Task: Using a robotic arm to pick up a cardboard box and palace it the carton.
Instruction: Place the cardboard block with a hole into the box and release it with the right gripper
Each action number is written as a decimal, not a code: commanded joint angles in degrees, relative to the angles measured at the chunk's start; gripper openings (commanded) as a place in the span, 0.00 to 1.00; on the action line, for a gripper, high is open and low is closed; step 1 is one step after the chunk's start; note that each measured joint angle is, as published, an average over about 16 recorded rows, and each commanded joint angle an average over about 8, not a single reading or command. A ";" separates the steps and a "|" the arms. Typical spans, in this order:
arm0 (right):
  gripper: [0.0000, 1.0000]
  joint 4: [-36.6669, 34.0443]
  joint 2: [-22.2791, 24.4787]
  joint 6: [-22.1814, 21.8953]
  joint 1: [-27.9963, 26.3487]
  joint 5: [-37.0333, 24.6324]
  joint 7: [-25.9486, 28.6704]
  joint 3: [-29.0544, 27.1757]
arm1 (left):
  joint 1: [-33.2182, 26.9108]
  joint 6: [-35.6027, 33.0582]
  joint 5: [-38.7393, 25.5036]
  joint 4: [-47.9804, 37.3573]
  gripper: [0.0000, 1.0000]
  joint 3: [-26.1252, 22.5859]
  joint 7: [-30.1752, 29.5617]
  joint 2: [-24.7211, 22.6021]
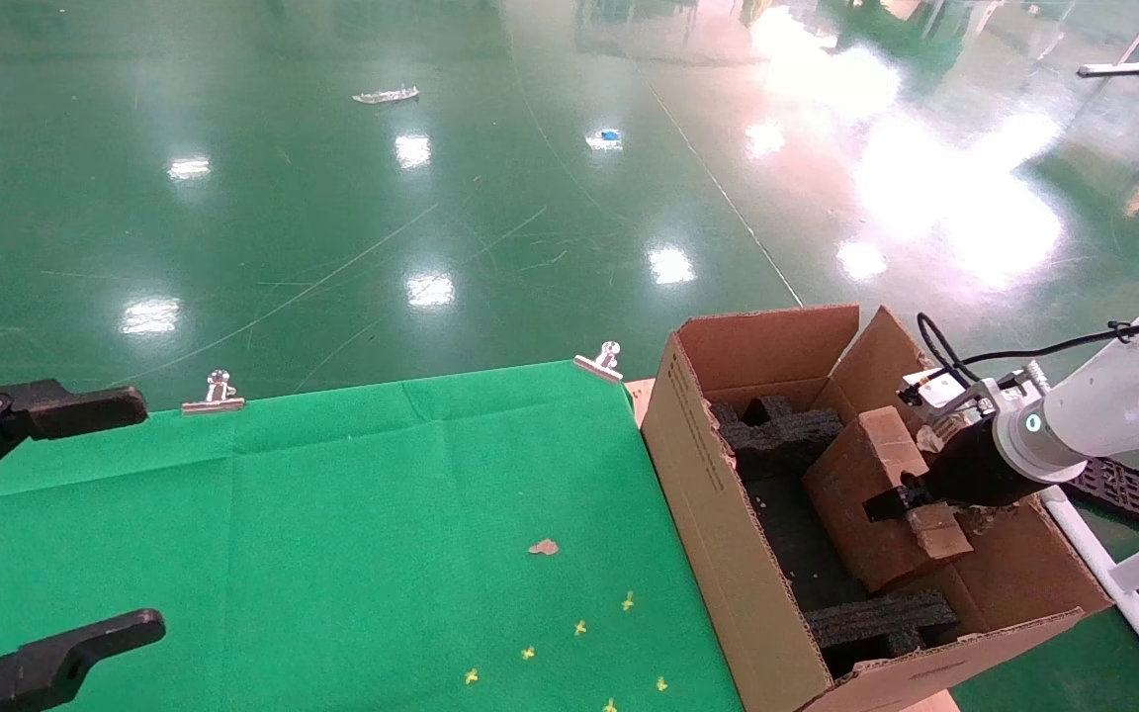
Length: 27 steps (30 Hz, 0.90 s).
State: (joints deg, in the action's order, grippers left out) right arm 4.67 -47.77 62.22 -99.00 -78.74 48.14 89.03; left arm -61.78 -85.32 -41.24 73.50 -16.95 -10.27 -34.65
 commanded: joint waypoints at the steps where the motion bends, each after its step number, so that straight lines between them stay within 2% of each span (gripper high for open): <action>1: 1.00 -0.23 0.08 0.09 0.15 0.27 -0.38 -0.18 | 0.00 0.00 0.00 0.00 1.00 -0.01 0.00 0.00; 20: 1.00 -1.83 -0.49 -0.65 0.04 0.93 -2.76 -0.68 | -0.01 0.03 0.05 0.00 1.00 -0.07 0.03 0.03; 27: 1.00 -1.36 0.17 0.11 -2.26 1.66 -4.81 -1.25 | -0.02 0.04 0.06 0.00 1.00 -0.09 0.04 0.04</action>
State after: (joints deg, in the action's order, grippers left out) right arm 3.79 -47.11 62.71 -102.56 -76.76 42.58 87.50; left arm -61.80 -85.28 -41.18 73.50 -17.03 -10.22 -34.61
